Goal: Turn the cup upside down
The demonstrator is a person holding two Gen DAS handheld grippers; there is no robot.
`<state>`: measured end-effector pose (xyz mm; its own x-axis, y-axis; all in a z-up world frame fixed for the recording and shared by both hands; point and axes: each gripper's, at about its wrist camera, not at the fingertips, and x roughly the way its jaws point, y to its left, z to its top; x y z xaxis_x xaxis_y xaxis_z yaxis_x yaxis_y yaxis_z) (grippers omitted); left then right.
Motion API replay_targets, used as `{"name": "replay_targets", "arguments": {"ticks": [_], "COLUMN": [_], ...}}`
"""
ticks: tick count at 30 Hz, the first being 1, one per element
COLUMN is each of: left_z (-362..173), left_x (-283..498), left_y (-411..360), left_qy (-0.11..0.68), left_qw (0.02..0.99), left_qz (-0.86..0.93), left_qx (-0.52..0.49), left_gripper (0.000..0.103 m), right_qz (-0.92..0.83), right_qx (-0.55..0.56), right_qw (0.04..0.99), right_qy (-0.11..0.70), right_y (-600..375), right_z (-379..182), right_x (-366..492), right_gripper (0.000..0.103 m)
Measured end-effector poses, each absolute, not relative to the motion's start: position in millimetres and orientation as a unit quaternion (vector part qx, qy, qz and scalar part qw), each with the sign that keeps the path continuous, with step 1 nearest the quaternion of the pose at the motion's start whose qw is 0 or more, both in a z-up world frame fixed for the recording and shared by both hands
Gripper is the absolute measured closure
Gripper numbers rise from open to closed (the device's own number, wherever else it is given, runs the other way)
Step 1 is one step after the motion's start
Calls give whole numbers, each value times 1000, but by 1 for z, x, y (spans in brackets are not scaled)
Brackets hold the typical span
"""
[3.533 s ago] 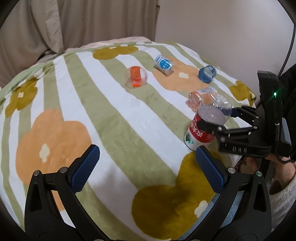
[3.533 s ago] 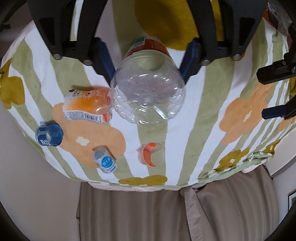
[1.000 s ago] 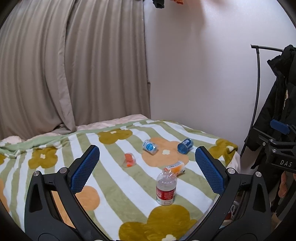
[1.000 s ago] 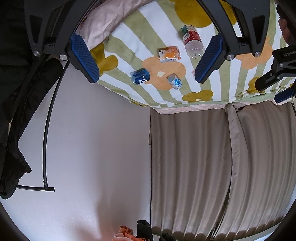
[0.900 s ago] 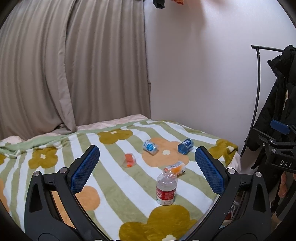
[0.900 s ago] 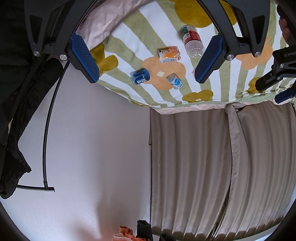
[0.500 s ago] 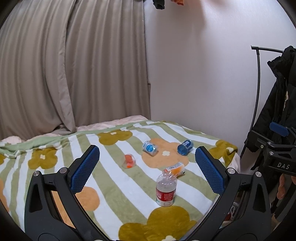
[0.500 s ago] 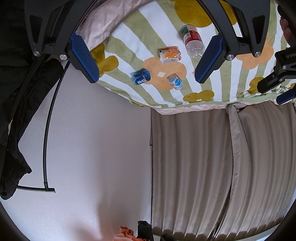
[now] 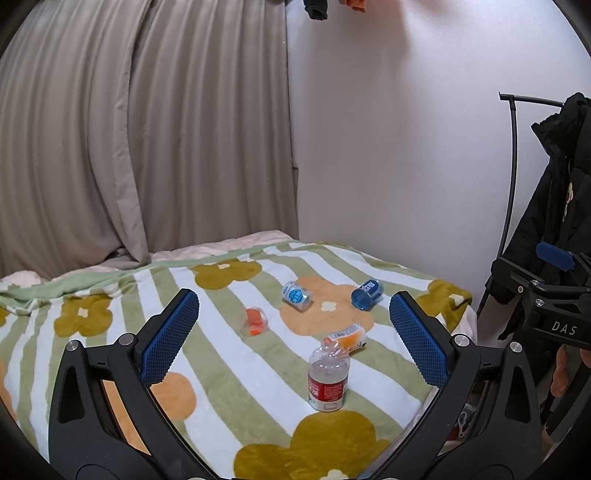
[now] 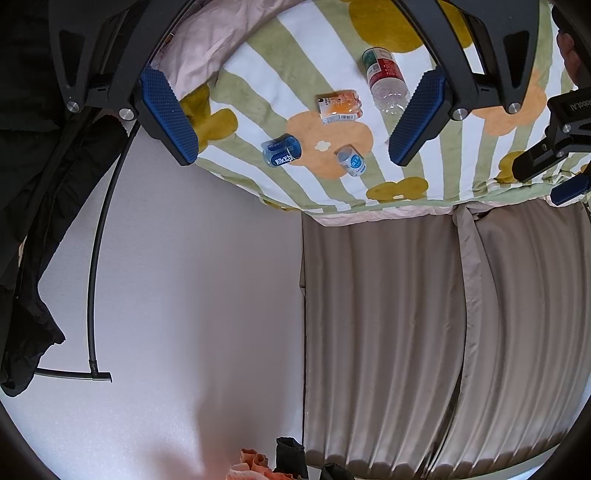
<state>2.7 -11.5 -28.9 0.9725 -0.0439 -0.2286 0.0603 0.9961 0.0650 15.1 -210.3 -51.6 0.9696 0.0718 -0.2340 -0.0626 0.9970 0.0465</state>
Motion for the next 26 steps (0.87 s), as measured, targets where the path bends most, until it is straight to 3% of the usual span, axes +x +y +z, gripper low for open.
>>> {"name": "replay_targets", "arguments": {"ticks": [26], "left_z": [-27], "left_x": [-3], "left_y": [-15], "left_qy": [100], "left_qw": [994], "left_qz": [-20], "left_qx": [22], "left_gripper": [0], "right_qz": [33], "right_qx": [16], "right_qw": [992], "right_qy": [117], "right_y": [-211], "right_z": [-52], "right_x": [15], "right_gripper": [0]}}
